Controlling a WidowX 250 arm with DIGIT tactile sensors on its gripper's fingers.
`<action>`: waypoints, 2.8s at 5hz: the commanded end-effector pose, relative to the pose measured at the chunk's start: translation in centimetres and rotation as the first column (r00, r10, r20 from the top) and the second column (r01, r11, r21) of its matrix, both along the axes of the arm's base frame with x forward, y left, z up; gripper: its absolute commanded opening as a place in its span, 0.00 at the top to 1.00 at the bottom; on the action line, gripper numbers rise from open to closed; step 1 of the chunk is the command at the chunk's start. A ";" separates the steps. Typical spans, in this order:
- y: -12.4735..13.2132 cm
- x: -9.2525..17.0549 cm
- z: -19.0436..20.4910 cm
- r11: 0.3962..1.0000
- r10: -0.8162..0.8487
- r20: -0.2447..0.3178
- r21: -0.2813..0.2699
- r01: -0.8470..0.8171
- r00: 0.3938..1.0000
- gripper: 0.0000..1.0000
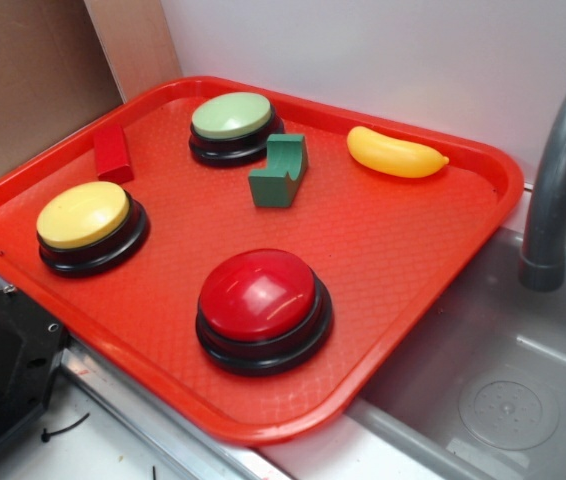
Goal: Push the yellow button.
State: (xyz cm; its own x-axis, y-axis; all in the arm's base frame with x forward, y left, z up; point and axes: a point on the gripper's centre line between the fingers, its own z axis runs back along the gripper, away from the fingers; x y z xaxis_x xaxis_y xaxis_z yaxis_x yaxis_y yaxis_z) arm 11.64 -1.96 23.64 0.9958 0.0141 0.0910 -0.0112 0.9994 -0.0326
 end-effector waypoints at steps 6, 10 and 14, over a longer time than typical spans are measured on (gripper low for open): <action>7.5 5.1 -18.3 0.990 -0.035 -0.058 0.131 0.042 0.998 0.00; 6.5 6.4 -12.2 0.983 -0.004 -0.046 0.182 0.012 0.999 0.00; 6.6 6.7 -9.4 0.989 0.028 -0.081 0.150 -0.015 0.996 0.00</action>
State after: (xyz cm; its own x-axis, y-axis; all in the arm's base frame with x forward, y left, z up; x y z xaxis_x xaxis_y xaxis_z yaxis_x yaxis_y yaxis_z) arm 17.66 4.27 13.07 0.9991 0.0156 -0.0396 -0.0111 0.9937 0.1113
